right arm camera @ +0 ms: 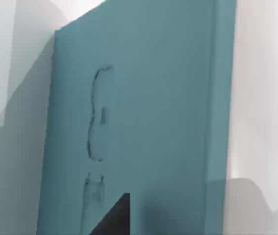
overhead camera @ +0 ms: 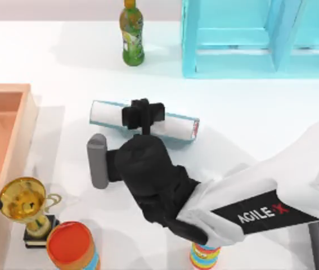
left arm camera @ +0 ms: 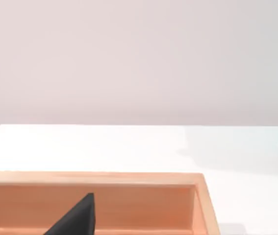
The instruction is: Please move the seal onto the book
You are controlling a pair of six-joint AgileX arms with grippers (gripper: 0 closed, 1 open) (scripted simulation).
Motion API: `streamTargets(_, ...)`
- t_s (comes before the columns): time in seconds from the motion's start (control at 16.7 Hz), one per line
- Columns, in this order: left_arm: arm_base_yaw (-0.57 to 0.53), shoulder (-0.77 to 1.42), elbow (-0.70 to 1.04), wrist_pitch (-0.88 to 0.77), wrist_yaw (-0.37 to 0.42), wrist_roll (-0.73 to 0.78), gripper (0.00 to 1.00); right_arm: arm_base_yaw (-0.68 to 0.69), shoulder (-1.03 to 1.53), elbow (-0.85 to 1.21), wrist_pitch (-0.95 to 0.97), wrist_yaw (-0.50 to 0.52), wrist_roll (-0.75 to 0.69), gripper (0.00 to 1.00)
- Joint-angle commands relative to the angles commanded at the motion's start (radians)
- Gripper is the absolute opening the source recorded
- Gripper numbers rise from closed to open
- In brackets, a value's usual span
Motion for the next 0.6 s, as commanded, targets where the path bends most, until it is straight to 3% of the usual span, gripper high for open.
streamTargets(0.6, 0.0, 0.0, 0.0, 0.0, 0.0, 0.0, 1.0, 0.002, -0.001, -0.002, -0.001, 0.001, 0.002, 1.0)
